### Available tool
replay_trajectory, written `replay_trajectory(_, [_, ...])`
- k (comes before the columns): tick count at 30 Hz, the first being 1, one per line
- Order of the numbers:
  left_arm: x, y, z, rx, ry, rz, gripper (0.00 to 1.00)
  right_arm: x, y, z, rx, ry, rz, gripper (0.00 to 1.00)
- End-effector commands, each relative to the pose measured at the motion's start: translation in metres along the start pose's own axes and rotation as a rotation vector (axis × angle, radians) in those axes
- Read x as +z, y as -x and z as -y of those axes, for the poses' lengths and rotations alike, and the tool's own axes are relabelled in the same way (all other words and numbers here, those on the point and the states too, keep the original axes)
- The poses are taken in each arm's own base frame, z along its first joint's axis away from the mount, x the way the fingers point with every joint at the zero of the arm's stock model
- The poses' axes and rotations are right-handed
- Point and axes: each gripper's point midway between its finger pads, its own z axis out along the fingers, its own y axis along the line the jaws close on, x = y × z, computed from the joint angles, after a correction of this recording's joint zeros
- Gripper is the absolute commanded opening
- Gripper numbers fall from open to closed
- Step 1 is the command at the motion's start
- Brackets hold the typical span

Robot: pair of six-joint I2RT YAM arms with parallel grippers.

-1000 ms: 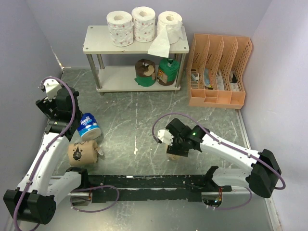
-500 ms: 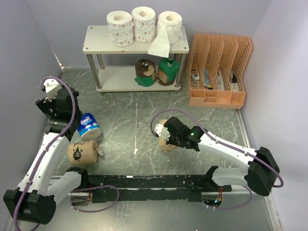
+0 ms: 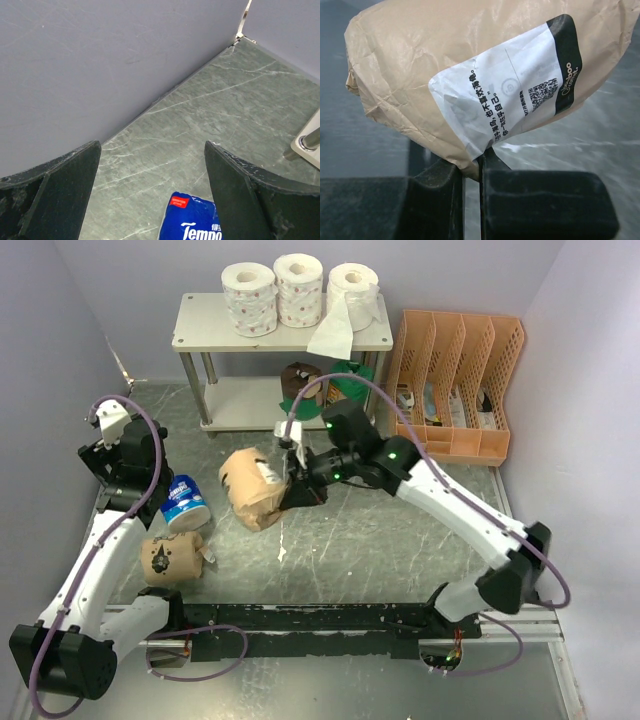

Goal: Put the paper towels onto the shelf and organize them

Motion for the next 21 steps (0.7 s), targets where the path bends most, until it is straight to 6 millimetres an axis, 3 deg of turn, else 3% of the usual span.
replay_trajectory(1, [0.002,0.012,-0.007,0.000,0.052,0.029,0.96,0.023,0.011,-0.035,0.221,0.306,0.018,0.00])
replay_trajectory(5, [0.004,0.010,-0.009,0.012,0.065,0.029,0.96,0.034,0.020,-0.001,0.344,0.286,0.067,0.00])
replay_trajectory(10, [0.006,0.007,-0.006,0.027,0.063,0.026,0.96,0.025,0.050,0.081,0.623,0.090,0.359,0.00])
replay_trajectory(12, [0.007,0.005,-0.006,0.036,0.069,0.021,0.96,0.033,0.048,0.111,0.728,0.029,0.393,0.00])
replay_trajectory(17, [0.009,0.001,-0.003,0.049,0.069,0.015,0.96,0.048,0.056,0.154,0.971,0.052,0.431,0.00])
replay_trajectory(21, [0.011,-0.003,0.000,0.059,0.064,0.005,0.96,0.049,0.053,0.202,1.198,-0.004,0.555,0.00])
